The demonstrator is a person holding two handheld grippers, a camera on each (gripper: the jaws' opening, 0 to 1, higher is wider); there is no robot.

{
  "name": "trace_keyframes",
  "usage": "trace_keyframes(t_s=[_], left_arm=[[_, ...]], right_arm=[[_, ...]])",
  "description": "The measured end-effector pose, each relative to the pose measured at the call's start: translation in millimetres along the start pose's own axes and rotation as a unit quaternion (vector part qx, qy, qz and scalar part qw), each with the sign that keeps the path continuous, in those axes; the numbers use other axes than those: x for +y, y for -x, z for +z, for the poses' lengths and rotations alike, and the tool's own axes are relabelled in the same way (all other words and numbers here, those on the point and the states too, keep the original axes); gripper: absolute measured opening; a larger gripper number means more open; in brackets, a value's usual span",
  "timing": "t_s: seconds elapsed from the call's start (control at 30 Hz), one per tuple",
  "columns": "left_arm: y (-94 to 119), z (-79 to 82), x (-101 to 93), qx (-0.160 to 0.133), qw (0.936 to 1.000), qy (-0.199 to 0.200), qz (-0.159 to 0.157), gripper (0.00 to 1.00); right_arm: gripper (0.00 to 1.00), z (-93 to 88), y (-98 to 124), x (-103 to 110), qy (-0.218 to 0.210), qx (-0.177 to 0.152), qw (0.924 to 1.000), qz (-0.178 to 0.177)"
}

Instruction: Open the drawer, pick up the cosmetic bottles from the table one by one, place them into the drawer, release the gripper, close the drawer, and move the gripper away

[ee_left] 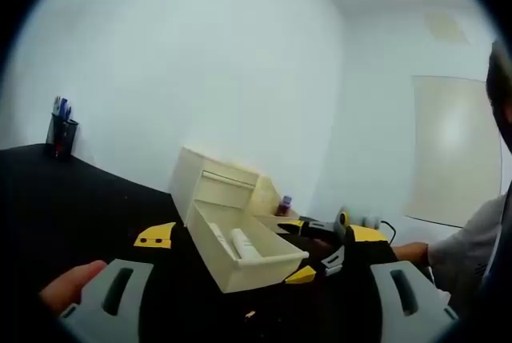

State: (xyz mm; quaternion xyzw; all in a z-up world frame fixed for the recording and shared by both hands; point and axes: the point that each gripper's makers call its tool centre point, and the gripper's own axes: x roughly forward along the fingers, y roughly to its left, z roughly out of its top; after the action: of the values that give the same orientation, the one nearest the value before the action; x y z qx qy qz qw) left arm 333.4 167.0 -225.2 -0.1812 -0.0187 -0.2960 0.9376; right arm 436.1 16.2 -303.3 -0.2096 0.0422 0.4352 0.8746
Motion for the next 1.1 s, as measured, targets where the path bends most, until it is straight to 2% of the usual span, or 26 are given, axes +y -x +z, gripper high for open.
trace_keyframes(t_s=[0.23,0.33,0.4,0.47,0.63,1.1], left_arm=[[0.6,1.2,-0.3,-0.001,1.0000,-0.003,0.000,0.78],[-0.2,2.0,-1.8,-0.004,1.0000,-0.002,-0.002,0.78],[0.2,0.5,-2.3,0.000,1.0000,-0.005,-0.002,0.78],[0.5,1.2,-3.2,-0.003,1.0000,-0.004,-0.004,0.77],[1.0,1.5,-2.9,-0.007,1.0000,-0.001,-0.002,0.77],[-2.2,-0.3,-1.9,-0.008,1.0000,-0.002,-0.002,0.76]], right_arm=[[0.93,2.0,3.9,-2.3,0.017,-0.011,0.9993,-0.031],[0.93,9.3,5.8,-6.3,0.062,-0.017,0.9967,-0.050],[0.93,17.3,7.6,-10.3,0.096,-0.027,0.9924,-0.072],[0.92,20.2,6.3,-11.6,0.121,-0.027,0.9892,-0.079],[0.93,23.9,1.2,-14.8,0.110,-0.030,0.9911,-0.069],[0.93,21.7,-7.9,-30.2,0.117,-0.025,0.9898,-0.077]])
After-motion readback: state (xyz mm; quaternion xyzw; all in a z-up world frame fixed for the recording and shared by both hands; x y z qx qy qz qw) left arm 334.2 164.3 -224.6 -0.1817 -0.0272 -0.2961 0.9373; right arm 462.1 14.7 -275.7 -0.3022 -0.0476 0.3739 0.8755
